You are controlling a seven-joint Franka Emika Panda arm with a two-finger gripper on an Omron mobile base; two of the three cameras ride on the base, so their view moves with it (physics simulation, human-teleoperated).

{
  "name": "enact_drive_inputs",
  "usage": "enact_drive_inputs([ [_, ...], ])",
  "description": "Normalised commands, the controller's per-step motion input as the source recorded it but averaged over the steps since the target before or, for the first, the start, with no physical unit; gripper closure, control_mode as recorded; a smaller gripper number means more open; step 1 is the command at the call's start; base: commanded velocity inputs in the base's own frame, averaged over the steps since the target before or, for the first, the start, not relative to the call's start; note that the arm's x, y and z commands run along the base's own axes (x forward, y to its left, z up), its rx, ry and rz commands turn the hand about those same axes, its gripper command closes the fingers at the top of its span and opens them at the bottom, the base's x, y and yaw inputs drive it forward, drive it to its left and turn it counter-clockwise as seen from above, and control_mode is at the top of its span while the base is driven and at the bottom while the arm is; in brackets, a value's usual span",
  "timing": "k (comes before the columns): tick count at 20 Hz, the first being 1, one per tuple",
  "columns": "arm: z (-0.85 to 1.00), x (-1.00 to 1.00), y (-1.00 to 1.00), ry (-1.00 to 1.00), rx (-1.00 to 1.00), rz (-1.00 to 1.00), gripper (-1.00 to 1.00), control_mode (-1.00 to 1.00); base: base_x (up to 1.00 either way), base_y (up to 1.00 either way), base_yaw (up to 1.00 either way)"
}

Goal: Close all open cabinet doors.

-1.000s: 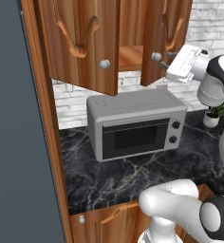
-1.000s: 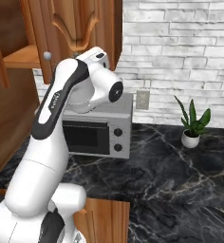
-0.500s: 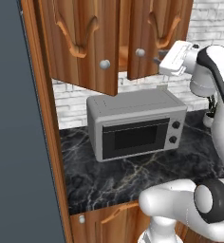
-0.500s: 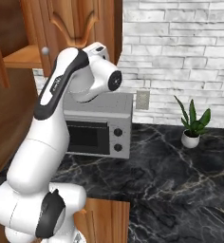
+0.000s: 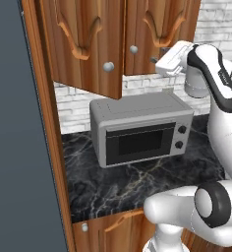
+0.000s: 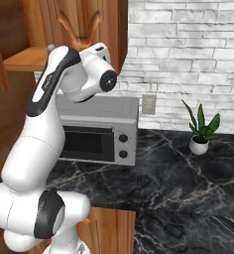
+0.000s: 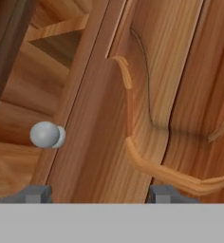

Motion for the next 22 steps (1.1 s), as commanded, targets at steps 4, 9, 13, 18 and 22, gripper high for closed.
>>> enact_drive_inputs([
  [4,-0.38,0.73,0.29,0.03,0.0,-0.06,-1.0,-1.0,0.0,0.0,0.0],
  [9,-0.16,0.29,0.11,0.04,0.0,-0.04,-1.0,-1.0,0.0,0.0,0.0],
  [13,0.0,-0.83,0.01,0.0,0.0,0.02,-1.0,-1.0,0.0,0.0,0.0],
  [18,0.0,-1.0,0.0,0.0,-0.01,0.05,-1.0,-1.0,0.0,0.0,0.0],
  [22,0.0,-1.0,0.06,0.0,-0.03,0.02,-1.0,-1.0,0.0,0.0,0.0],
])
